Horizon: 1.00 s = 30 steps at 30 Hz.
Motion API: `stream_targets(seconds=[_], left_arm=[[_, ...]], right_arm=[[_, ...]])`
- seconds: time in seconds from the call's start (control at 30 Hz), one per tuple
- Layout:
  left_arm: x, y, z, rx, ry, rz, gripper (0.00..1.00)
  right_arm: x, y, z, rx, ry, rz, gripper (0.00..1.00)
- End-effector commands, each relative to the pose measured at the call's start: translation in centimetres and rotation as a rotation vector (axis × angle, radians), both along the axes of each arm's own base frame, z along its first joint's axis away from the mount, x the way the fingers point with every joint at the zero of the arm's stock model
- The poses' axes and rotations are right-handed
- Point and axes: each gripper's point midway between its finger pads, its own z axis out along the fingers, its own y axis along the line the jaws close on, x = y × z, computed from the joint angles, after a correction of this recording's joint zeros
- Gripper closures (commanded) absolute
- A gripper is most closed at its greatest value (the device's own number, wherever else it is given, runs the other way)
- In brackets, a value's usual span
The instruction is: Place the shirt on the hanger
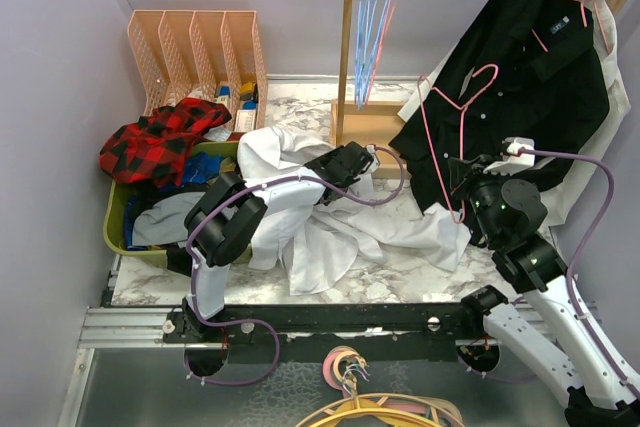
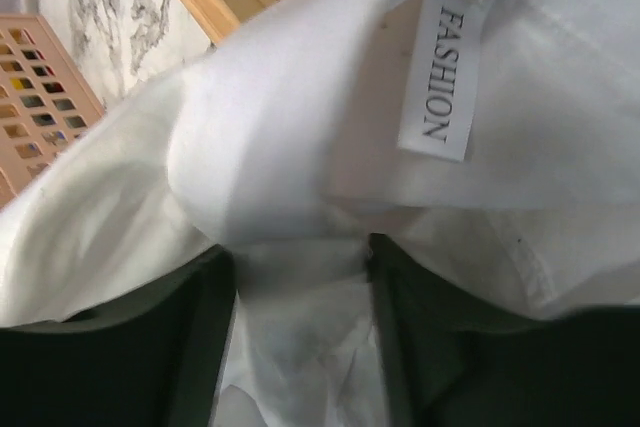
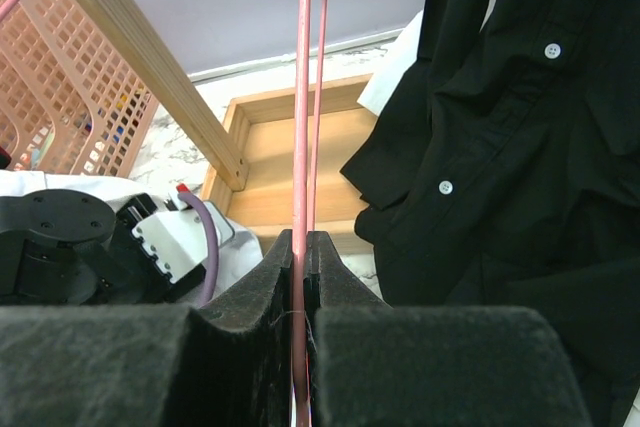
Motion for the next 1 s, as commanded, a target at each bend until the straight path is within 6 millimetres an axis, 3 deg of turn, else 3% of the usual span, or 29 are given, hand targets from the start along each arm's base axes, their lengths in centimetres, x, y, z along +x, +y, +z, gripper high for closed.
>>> stream_targets(seconds=[0.0, 0.1, 0.13, 0.27, 0.4, 0.47, 0.57, 0.67, 0.8, 0.97], left_arm=[[0.6, -0.3, 2.0, -0.013, -0.051, 0.001, 0.63], [0.6, -0.5, 2.9, -0.023, -0.052, -0.013, 0.98], [0.4, -0.6, 3.3, -0.031, -0.045, -0.023, 1.0], [-0.7, -2.0, 5.9, -0.097, 0.007, -0.113, 1.0], [-3.6, -3.0, 8.1, -0.163, 0.134, -0.261, 1.0], [-5.0, -3.3, 9.3, -0.209, 0.193, -0.317, 1.0], [-6.5, -3.1, 10.1, -0.244, 0.283, -0.38, 1.0], [-6.8, -2.4, 10.4, -0.255, 0.33, -0.39, 1.0], [-6.2, -1.5, 10.5, -0.262, 0.362, -0.367, 1.0], [-6.2, -1.4, 10.5, -0.267, 0.396, -0.359, 1.0]], right_arm=[[0.1, 0.1, 0.8, 0.011, -0.039, 0.004, 0.98], [0.0, 0.1, 1.2, 0.018, -0.047, 0.01, 0.98], [-0.1, 0.3, 1.3, 0.019, -0.05, 0.02, 0.98], [-0.8, 1.8, 1.3, 0.01, -0.058, 0.123, 0.98], [-3.1, 4.9, 1.0, 0.029, -0.109, 0.337, 0.98], [-4.9, 6.1, 0.4, 0.052, -0.126, 0.437, 0.98], [-6.5, 7.0, -2.3, 0.101, -0.072, 0.51, 0.98], [-8.0, 7.1, -4.0, 0.178, -0.007, 0.53, 0.98], [-10.1, 6.6, -4.9, 0.274, 0.054, 0.524, 0.98], [-11.8, 4.2, -4.1, 0.393, 0.116, 0.393, 0.98]])
